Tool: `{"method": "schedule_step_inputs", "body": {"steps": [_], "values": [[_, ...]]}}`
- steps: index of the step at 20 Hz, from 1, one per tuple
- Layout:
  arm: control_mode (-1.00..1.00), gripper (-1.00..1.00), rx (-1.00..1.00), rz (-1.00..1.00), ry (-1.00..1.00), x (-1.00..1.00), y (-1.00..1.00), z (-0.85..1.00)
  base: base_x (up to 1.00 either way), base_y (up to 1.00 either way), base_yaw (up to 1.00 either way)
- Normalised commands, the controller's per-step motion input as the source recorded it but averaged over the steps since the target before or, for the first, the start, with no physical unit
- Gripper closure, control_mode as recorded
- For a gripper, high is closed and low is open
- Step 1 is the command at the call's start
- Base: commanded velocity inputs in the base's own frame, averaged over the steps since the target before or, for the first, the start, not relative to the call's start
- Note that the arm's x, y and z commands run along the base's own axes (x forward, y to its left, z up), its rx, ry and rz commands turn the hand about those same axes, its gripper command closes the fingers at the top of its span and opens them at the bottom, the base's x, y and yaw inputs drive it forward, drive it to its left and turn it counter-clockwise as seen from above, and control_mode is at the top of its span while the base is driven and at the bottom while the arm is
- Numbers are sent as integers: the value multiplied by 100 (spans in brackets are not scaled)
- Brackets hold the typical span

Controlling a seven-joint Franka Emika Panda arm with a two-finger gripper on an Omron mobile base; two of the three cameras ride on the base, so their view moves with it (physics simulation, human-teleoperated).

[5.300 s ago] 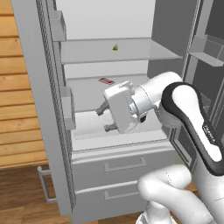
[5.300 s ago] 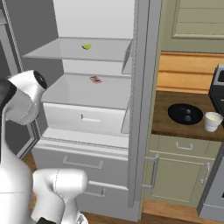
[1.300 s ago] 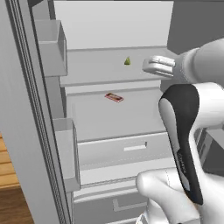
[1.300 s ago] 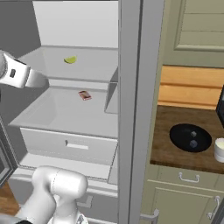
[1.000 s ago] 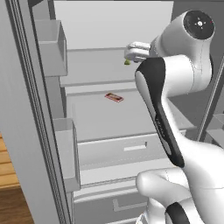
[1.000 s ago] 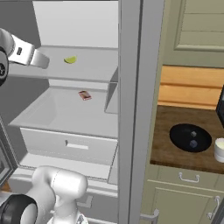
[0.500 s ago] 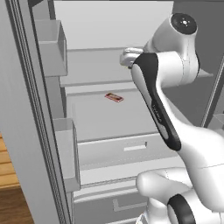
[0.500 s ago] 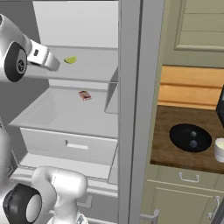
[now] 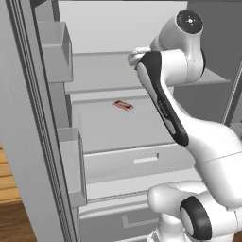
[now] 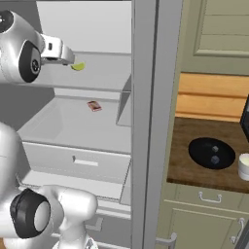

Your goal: Grab a lemon wedge from the fridge and one ice cube from the ice bowl, and put them in the glass of lemonade.

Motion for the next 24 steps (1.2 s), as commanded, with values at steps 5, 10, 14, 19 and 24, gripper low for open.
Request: {"method": "schedule_step_inputs", "body": {"steps": [5, 10, 14, 19, 24], "values": [[-100, -100, -24, 1, 26, 59, 0, 19, 0, 0, 0], [-100, -100, -10, 0, 25, 41, 0, -69, 0, 0, 0], [-100, -100, -6, 0, 18, 25, 0, -53, 0, 0, 0], [-100, -100, -1, 0, 2, 0, 0, -21, 0, 0, 0], [-100, -100, 0, 0, -5, 26, 0, -23, 0, 0, 0]]}}
